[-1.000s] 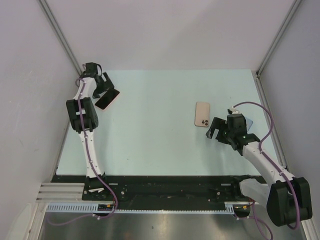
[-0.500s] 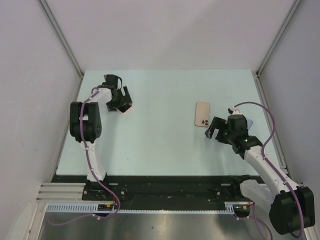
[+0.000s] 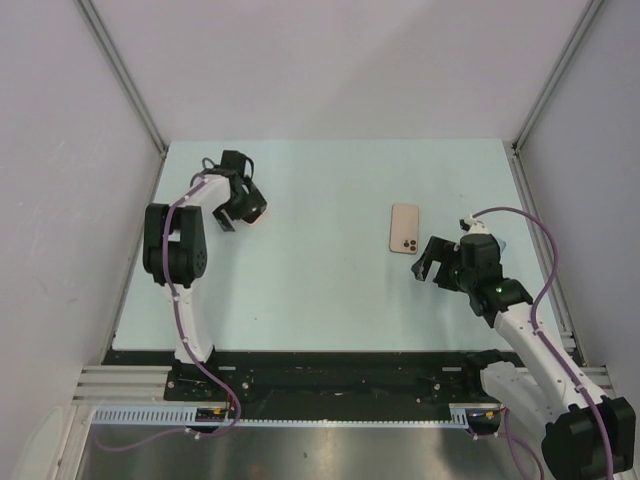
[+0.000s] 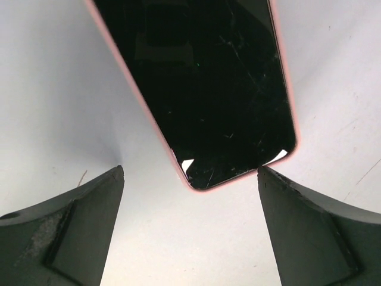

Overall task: Take the phone out of the phone case
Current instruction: Adjust the phone at the center of the board, then pick up the phone at the center of the board.

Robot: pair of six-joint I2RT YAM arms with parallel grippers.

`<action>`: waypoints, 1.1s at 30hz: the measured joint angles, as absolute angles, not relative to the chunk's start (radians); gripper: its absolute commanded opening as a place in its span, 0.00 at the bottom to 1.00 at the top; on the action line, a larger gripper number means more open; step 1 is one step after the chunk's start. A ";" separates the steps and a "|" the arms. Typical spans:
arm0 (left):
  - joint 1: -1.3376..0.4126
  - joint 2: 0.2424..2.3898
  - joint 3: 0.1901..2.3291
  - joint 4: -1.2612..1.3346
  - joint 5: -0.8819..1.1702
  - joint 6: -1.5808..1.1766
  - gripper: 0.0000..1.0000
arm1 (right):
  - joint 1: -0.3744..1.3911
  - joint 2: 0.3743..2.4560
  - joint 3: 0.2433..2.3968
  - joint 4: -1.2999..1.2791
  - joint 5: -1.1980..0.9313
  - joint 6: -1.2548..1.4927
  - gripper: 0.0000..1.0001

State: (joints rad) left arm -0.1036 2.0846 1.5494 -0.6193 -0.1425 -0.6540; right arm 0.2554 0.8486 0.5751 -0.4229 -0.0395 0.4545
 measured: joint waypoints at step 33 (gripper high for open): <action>-0.168 2.369 2.013 -0.971 -0.443 -0.930 1.00 | 0.274 1.040 0.567 -0.294 -0.156 0.425 1.00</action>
State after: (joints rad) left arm -0.1680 2.3692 2.0129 -0.9710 -0.4431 -0.9302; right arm 0.2741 1.0397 0.5667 -0.2943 -0.1562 0.4248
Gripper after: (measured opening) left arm 0.996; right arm 0.994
